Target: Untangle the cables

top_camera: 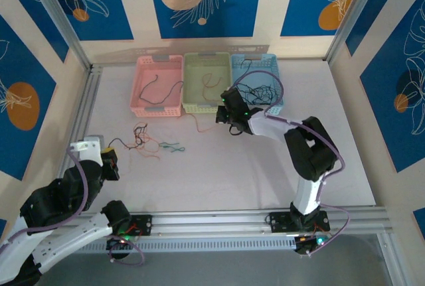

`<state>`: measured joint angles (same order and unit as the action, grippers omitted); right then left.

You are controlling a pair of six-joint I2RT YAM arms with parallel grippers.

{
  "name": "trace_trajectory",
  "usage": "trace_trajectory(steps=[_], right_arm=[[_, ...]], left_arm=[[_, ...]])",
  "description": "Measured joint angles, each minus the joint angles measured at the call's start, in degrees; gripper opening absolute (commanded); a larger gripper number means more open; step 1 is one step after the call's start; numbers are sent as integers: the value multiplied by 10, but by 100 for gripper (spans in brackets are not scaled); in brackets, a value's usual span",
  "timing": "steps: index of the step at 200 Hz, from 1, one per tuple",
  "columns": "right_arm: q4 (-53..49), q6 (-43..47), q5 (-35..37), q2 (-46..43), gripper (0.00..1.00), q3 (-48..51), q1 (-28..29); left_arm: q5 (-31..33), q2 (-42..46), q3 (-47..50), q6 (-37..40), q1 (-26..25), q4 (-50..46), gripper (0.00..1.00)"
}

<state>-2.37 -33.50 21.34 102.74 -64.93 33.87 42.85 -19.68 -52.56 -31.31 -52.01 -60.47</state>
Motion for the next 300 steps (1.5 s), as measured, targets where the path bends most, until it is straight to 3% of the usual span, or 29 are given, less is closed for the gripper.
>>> trace_trajectory(steps=[29,68,120,188,202,229,256,276,300], right_arm=[[-44,-1,-7,-70,0,-24,4],[-89,5,-29,-57,0,-183,-34],[-146,4,-54,116,0,-454,-95],[-257,2,-64,319,0,-701,-101],[-273,2,-64,333,6,-703,-100],[-285,-4,-65,335,29,-653,-95],[-289,-2,-80,304,36,-552,-85],[-280,11,-76,213,40,-419,-62],[-244,20,-70,42,40,-254,-5]], left_arm=[[0,0,0,0,0,0,0],[0,0,0,0,0,0,0],[0,0,0,0,0,0,0],[0,0,0,0,0,0,0],[0,0,0,0,0,0,0],[0,0,0,1,0,0,0],[-3,-6,0,3,0,0,0],[-5,-12,2,3,0,1,0],[-9,-17,4,4,0,1,0]])
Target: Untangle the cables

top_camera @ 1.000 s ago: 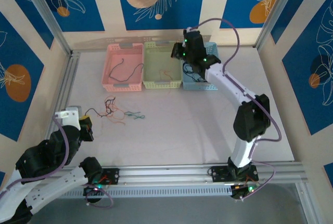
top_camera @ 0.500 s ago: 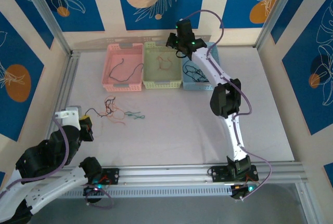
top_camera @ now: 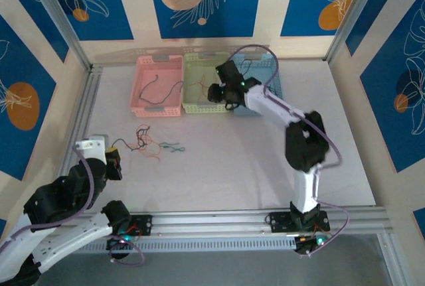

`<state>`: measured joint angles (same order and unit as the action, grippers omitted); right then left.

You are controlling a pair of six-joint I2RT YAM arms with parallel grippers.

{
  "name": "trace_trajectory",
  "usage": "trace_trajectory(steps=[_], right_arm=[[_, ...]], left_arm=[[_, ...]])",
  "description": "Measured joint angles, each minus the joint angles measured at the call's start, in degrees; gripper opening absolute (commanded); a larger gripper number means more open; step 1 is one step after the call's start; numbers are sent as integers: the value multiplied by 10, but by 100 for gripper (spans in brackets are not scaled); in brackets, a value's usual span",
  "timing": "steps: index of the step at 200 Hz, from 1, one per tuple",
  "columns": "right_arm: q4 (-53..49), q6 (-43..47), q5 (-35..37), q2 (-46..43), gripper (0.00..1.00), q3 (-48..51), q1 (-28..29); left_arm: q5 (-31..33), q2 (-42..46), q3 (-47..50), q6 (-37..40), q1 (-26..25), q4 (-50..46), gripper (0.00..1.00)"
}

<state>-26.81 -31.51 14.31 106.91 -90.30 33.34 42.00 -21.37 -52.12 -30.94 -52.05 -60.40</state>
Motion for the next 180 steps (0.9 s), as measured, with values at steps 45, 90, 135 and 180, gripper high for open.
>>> trace_trajectory(steps=[45,90,135,180], right_arm=[[123,12,-56,-120,40,156,87],[139,55,-117,42,41,139,143],[135,91,-168,113,42,77,180],[124,116,-175,140,42,26,184]], left_arm=[[0,-4,0,0,0,0,0],[0,-5,0,0,0,0,0],[0,-4,0,0,0,0,0],[0,-3,0,0,0,0,0]])
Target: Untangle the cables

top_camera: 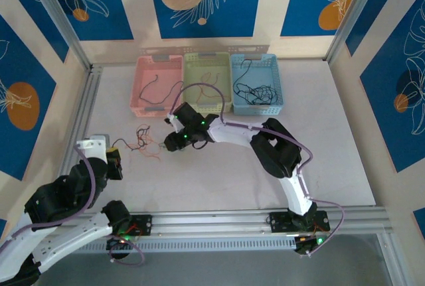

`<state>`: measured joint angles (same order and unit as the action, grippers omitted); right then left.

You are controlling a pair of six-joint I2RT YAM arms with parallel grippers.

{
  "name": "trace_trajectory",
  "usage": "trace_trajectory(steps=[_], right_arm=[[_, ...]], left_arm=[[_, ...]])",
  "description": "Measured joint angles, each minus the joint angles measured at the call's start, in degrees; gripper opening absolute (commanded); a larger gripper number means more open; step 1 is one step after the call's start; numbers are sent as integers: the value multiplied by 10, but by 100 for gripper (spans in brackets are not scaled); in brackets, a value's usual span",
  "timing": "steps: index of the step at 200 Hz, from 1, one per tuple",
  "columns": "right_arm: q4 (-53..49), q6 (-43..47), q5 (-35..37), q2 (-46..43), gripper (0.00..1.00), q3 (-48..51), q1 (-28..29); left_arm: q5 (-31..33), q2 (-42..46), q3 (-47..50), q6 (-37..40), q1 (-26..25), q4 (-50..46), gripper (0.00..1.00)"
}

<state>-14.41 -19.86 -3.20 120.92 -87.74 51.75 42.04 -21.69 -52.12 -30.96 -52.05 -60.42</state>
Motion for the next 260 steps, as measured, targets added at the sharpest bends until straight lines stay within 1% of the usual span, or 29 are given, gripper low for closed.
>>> trace_trajectory(steps=[57,87,101,117,129,145,157,172,198,217,239,260], right_arm=[[-31,24,2,50,41,-33,2],[-45,35,9,61,37,-40,5],[-49,40,13,61,31,-42,7],[-55,40,15,61,20,-42,8],[-58,41,17,61,8,-42,8],[-57,35,17,61,0,-42,9],[-48,31,19,56,0,-36,10],[-28,24,27,35,0,-3,11],[-14,7,44,-37,0,68,9],[-9,-2,57,-88,0,75,2],[-7,-14,67,-121,0,33,-22],[-24,-22,83,-101,0,-84,-56]], left_arm=[[0,4,0,0,0,0,0],[0,6,0,0,0,0,0],[0,6,0,0,0,0,0],[0,6,0,0,0,0,0],[0,7,0,0,0,0,0],[0,8,0,0,0,0,0],[0,10,0,0,0,0,0],[0,11,0,0,0,0,0],[0,11,0,0,0,0,0],[0,11,0,0,0,0,0],[0,11,0,0,0,0,0],[0,13,0,0,0,0,0]])
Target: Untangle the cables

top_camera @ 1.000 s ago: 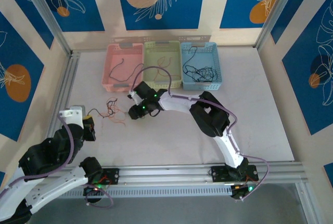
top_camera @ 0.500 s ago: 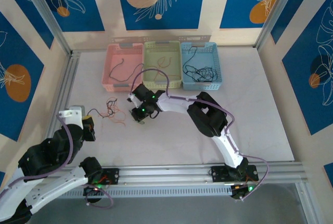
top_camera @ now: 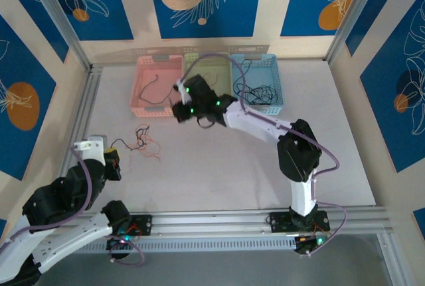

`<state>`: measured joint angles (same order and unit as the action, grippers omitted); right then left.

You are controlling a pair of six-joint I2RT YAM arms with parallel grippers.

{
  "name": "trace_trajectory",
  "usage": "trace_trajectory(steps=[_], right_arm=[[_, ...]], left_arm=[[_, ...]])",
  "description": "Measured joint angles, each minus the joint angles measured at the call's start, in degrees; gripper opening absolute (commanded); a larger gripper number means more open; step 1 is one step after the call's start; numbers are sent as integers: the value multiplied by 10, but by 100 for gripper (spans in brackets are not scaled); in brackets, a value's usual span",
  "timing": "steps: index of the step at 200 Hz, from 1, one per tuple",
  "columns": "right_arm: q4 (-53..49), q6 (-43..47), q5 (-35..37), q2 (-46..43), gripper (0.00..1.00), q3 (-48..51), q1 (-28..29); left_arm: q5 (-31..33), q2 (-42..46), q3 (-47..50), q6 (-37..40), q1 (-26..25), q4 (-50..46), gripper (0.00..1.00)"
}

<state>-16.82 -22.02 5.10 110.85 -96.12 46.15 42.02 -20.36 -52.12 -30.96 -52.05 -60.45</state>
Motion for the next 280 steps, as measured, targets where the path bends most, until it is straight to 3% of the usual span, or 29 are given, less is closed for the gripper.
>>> trace_trajectory(steps=[42,80,86,97,134,160,200,230,280], right_arm=[[-56,-21,16,144,0,-305,-47],[-117,-47,16,329,45,-555,-60],[-123,-44,16,351,51,-575,-59],[-132,-44,16,382,54,-592,-57],[-173,-37,17,394,51,-570,-54],[-173,-33,10,297,48,-433,-54],[-26,-31,-13,-42,43,16,-46],[98,-40,-44,-242,43,261,-30],[214,-60,-95,-403,56,560,-12]], left_arm=[[0,3,0,0,0,0,0],[0,3,0,0,0,0,0],[0,3,0,0,0,0,0],[0,3,0,0,-1,0,0],[0,3,0,0,-1,0,0],[0,3,0,0,-1,0,0],[0,3,0,0,-1,1,0],[-18,2,3,9,-1,16,0],[-113,-55,5,24,-1,99,0]])
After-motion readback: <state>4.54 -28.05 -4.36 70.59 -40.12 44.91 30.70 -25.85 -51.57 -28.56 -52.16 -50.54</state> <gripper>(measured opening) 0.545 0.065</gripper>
